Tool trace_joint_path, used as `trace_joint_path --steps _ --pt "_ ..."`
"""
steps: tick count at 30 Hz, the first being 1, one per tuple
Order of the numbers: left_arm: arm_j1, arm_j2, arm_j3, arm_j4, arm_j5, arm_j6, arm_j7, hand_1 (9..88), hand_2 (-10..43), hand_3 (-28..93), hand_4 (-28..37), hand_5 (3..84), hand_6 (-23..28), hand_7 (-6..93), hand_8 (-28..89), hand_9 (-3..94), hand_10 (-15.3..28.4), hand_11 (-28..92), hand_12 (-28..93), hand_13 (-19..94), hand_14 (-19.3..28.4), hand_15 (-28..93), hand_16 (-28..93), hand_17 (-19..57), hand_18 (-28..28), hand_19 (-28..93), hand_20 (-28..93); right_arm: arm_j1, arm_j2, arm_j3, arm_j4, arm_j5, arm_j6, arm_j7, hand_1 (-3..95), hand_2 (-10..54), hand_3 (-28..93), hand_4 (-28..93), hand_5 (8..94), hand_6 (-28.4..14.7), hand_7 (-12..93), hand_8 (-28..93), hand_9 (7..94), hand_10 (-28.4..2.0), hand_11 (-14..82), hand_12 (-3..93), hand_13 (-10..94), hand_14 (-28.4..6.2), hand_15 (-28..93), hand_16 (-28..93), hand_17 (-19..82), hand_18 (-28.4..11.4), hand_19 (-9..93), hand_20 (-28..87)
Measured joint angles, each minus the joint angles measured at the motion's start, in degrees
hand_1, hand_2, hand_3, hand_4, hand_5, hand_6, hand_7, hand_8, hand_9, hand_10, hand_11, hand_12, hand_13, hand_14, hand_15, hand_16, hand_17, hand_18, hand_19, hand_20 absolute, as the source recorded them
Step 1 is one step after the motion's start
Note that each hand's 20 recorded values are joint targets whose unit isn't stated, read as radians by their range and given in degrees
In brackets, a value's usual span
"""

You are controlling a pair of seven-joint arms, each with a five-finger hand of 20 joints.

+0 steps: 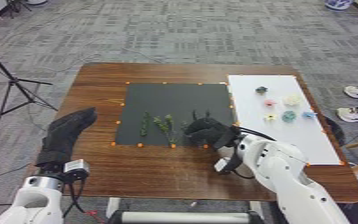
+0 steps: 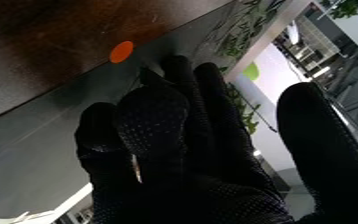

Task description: Arrange flowers

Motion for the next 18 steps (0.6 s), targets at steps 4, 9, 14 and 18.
trace_joint_path --steps 4,9,14,18 --pt "0.1 0.01 -0.04 -0.01 0.01 -0.06 -0.01 24.7 -3.7 71 -17.2 49.1 3.2 16.3 -7 47.0 12.9 20 15 35 15.4 13 3 4.6 9.3 3 15 -0.2 0.2 0.3 -0.4 0.0 -0.4 0.2 16.1 16.4 74 -10 43.1 -7.2 25 -7 59.7 -13.9 8.5 8.1 78 -12.8 72 32 37 -28.4 88 58" --pt "0.1 0.03 -0.04 -0.02 0.01 -0.15 -0.05 24.7 -3.7 71 -17.2 49.0 3.2 16.2 -7 47.0 12.9 19 14 35 15.4 13 3 4.6 9.3 3 15 -0.6 0.5 0.7 -0.8 0.1 -0.5 0.2 16.1 16.2 74 -10 44.3 -7.5 25 -7 60.5 -14.1 8.5 8.4 78 -12.7 72 32 38 -28.4 88 58" --pt "0.1 0.03 -0.02 -0.02 0.02 -0.18 -0.06 24.8 -3.7 71 -17.1 49.1 3.3 16.2 -7 47.0 12.9 20 14 35 15.4 13 3 4.6 9.3 3 15 -0.9 0.7 1.0 -1.1 0.2 -0.5 0.3 16.1 15.8 74 -10 44.9 -7.4 25 -6 60.8 -14.1 8.4 8.5 78 -12.7 72 32 38 -28.4 89 58" --pt "0.1 0.05 -0.01 -0.02 0.02 -0.18 -0.05 24.8 -3.7 71 -17.1 49.1 3.3 16.1 -7 47.0 12.9 20 14 35 15.5 13 3 4.6 9.3 3 15 -0.9 0.8 1.1 -1.1 0.2 -0.6 0.4 16.0 15.5 74 -10 45.4 -7.6 25 -6 60.9 -14.2 8.4 8.6 78 -12.6 72 32 38 -28.4 89 58"
